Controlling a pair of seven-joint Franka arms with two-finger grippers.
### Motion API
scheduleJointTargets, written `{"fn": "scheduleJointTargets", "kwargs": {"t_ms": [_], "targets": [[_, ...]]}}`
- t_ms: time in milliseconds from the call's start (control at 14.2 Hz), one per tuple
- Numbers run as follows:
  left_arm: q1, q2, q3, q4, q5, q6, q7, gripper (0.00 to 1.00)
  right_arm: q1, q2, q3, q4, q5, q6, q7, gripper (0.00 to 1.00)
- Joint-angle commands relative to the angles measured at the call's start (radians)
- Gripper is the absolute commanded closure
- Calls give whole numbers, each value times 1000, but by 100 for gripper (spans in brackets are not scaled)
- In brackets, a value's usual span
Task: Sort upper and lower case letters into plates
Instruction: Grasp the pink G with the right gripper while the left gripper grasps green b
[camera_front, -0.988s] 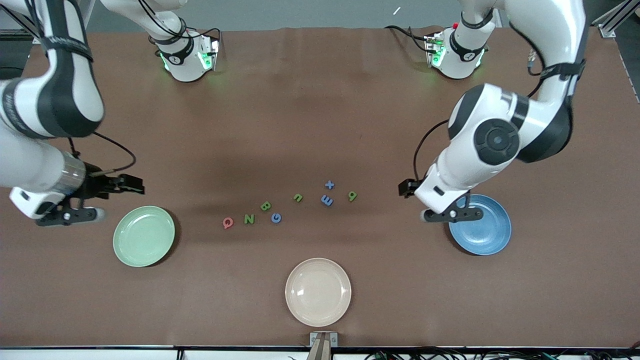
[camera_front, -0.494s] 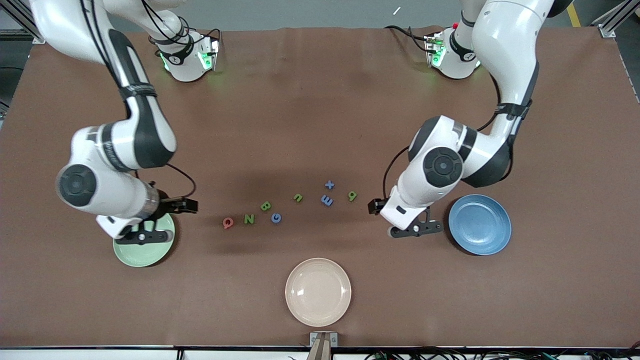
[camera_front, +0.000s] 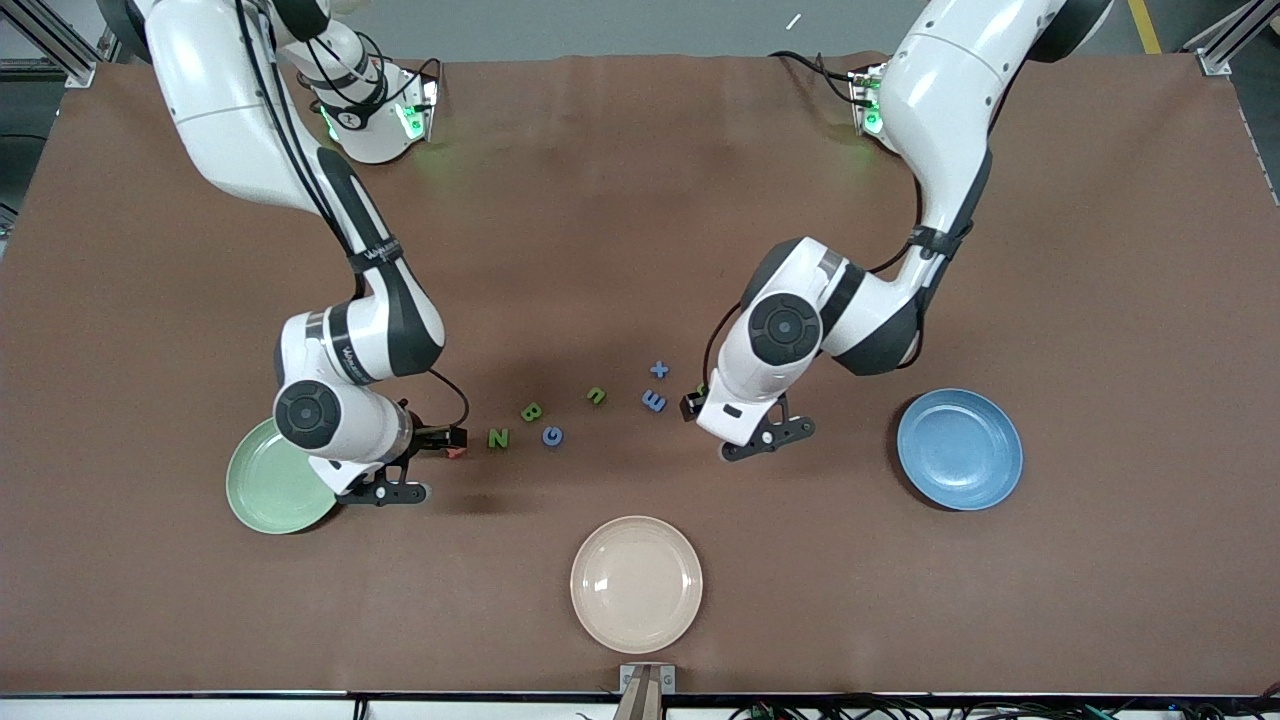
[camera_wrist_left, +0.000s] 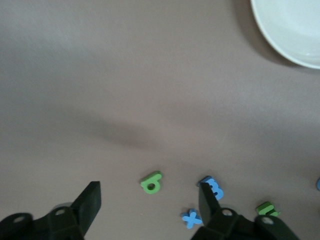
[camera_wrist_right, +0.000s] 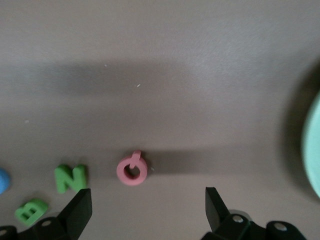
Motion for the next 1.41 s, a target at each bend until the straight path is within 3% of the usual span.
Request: {"fn": "scheduleJointTargets", "kwargs": {"t_ms": [0, 565, 776, 1129, 1341], "targets": [[-27, 30, 11, 12, 22, 11, -82, 20, 26, 14, -9, -28, 6, 37, 14, 0], [-55, 75, 12, -46, 24, 41, -399, 31, 40, 34, -7, -84, 17, 130, 16, 1], [-61, 73, 14, -112, 24, 130, -450, 33, 46, 37, -7, -84, 17, 128, 16, 15], [-58, 84, 11, -114, 108, 141, -507, 34, 46, 37, -9, -82, 16, 125, 14, 53], [-59, 86, 9, -114, 107, 143, -511, 36, 46, 37, -9, -81, 16, 126, 14, 68]]}}
